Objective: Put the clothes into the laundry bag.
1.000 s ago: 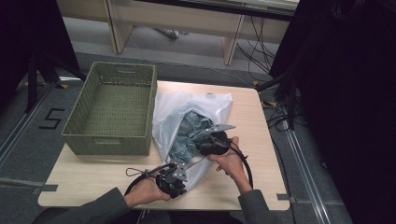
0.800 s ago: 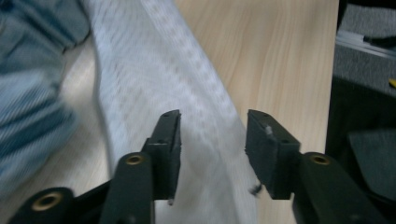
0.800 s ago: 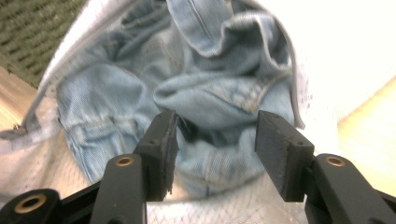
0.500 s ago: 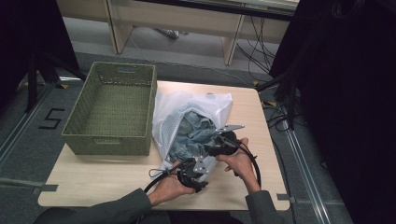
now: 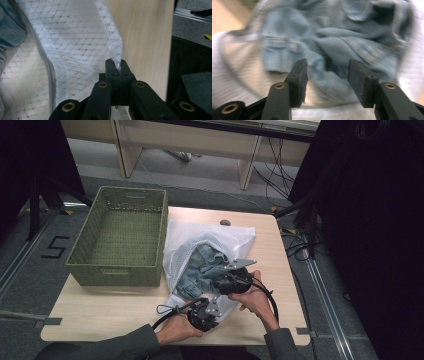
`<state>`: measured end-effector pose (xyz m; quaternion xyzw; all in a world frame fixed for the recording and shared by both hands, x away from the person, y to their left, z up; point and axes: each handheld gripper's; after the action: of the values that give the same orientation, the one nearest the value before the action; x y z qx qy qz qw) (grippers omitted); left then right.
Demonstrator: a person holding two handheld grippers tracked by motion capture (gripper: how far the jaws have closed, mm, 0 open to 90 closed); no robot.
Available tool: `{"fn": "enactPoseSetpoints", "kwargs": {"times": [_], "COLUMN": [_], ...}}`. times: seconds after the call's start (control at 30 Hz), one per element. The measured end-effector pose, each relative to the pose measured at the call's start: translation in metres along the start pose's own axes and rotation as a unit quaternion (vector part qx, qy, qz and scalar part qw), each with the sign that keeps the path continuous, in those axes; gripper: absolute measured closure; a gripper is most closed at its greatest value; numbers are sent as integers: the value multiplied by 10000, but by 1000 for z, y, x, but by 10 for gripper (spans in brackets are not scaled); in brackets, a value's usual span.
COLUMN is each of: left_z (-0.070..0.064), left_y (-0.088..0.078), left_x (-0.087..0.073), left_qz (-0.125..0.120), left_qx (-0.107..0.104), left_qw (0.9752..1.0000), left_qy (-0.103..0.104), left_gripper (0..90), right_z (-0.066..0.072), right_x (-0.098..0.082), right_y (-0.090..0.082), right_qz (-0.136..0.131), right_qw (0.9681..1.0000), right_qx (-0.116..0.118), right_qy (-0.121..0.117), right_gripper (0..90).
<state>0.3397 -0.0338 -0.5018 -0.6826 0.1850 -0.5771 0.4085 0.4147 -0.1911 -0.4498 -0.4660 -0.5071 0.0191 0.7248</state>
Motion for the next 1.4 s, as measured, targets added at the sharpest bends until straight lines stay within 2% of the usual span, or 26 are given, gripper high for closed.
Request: {"fn": "enactPoseSetpoints", "kwargs": {"times": [0.07,0.1,0.13,0.17,0.3,0.33,0.4,0.5,0.6,0.7,0.73,0.8,0.83,0.87,0.9,1.0,1.03,1.07,1.1,1.13,1.17,1.2,1.23,1.27,1.3,1.4], "left_z": [-1,-1,-1,-2,-5,-6,-6,-9,-8,-8,-8,-7,-7,-5,-5,-3,-2,-2,-1,-2,-2,-2,-2,-2,-3,-3], "left_y": [-1,-2,-2,-2,-2,-2,-2,-1,-1,-2,-1,-2,-1,-2,-2,-2,-2,-2,-1,-1,-1,-1,-2,-2,-5,-13], "left_x": [-1,-1,-2,-2,-2,-2,-2,-1,-1,-2,-2,-2,-2,-2,-2,-2,-2,-1,0,0,1,1,1,1,2,3], "left_qz": [10,18,4,29,17,9,30,4,26,30,7,11,0,24,18,15,22,34,18,31,44,39,41,41,-3,-65], "left_qx": [-33,-44,-30,-45,-153,-158,-213,-218,-229,-218,-234,-225,-227,-218,-245,-243,-267,-259,-271,-323,-331,-318,-322,-322,-399,-362], "left_qw": [10000,10000,10000,10000,9999,9999,9998,9997,9997,9997,9997,9997,9997,9997,9997,9997,9996,9997,9996,9995,9994,9995,9995,9995,9992,9993], "left_qy": [20,71,48,48,70,63,31,70,70,98,75,99,9,104,-32,-39,-40,-16,29,-57,-54,-57,-30,-30,-19,-43], "left_gripper": [885,885,885,885,886,886,887,887,887,887,887,886,886,885,884,872,855,836,824,803,774,741,716,692,640,507], "right_z": [11,13,14,14,10,11,13,12,7,1,-6,-11,-11,-14,-15,-14,-16,-16,-16,-16,-15,-13,-13,-13,-16,-21], "right_x": [-3,-6,-10,-11,-16,-16,-10,-1,10,16,21,24,26,27,27,25,24,23,21,19,17,17,16,16,18,17], "right_y": [3,7,11,13,25,29,33,43,56,63,70,72,73,74,74,72,62,57,52,45,38,29,23,23,2,-17], "right_qz": [220,425,492,712,843,757,834,784,721,696,588,570,601,581,547,567,574,548,502,413,257,303,79,79,-20,-347], "right_qw": [9994,9986,9982,9969,9959,9965,9954,9927,9904,9881,9861,9841,9841,9842,9847,9871,9916,9933,9948,9963,9969,9971,9981,9981,9986,9979], "right_qx": [265,177,48,68,-82,-167,-331,-788,-1148,-1336,-1541,-1680,-1672,-1671,-1650,-1495,-1107,-919,-791,-649,-592,-412,-356,-356,-233,-331], "right_qy": [-32,-261,-324,-327,-320,-316,-343,-471,-280,-325,-202,-77,26,-71,-59,71,347,427,399,390,461,567,499,499,480,437], "right_gripper": [511,519,552,602,754,766,786,805,807,807,805,803,800,799,797,778,704,656,615,599,582,558,543,543,479,434]}}
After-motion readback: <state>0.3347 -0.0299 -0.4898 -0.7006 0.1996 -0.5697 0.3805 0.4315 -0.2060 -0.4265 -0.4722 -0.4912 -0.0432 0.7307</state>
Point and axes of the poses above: each handheld gripper's, and its own axes: y roughly forward along the jaws, x roughly out of its top, z roughly to its left, and after that the axes turned 4 degrees about x, right-handed
